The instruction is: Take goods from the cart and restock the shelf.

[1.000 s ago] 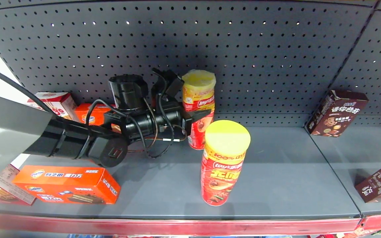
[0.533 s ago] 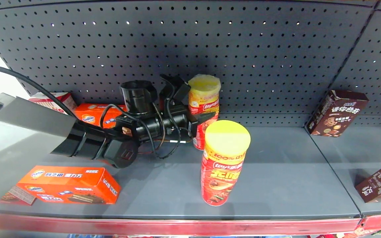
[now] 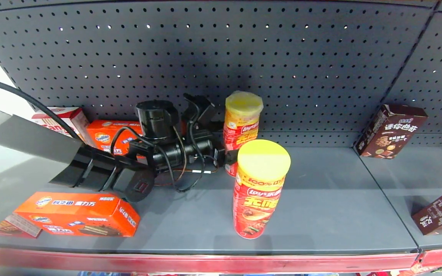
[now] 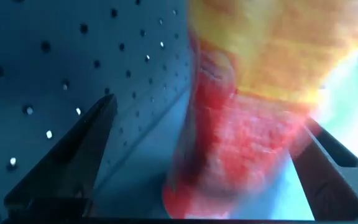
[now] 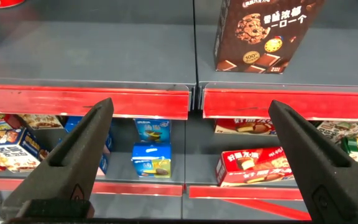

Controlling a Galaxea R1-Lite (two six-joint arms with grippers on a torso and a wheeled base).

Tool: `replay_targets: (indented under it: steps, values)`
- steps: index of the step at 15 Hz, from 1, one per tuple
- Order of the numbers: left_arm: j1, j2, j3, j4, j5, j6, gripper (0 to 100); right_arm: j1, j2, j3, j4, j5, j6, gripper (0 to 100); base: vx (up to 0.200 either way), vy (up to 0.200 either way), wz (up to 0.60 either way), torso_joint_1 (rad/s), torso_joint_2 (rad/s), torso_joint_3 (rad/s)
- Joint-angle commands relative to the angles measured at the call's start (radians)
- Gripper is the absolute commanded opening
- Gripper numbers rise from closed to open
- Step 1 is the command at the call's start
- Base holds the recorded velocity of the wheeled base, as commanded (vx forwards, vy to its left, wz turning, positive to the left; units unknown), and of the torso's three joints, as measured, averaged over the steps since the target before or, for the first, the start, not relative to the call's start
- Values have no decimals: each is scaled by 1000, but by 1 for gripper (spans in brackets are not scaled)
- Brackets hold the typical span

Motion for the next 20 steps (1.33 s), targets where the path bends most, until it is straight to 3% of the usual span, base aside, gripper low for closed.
replay_targets:
  steps: [1,3,4,6,7,11,13,20]
  values:
    - [18,-83,77,35,60,56,100,0,1,0,0,0,-1,100,0,0,0,0,0,0]
    - [18,-108,104,84,151,105,100,0,1,0,0,0,-1,100,0,0,0,0,0,0]
    - [21,-123,114,101,158,110,100,0,1,0,0,0,-1,100,0,0,0,0,0,0]
    - [24,-126,108,105,166,110,100,0,1,0,0,0,-1,100,0,0,0,0,0,0]
    - [21,-125,99,107,212,110,100,0,1,0,0,0,-1,100,0,0,0,0,0,0]
    - [24,-123,97,108,267,118,100,0,1,0,0,0,-1,100,0,0,0,0,0,0]
    - [28,-123,97,108,275,133,100,0,1,0,0,0,-1,100,0,0,0,0,0,0]
    - [44,-115,96,108,341,133,100,0,1,0,0,0,-1,100,0,0,0,0,0,0]
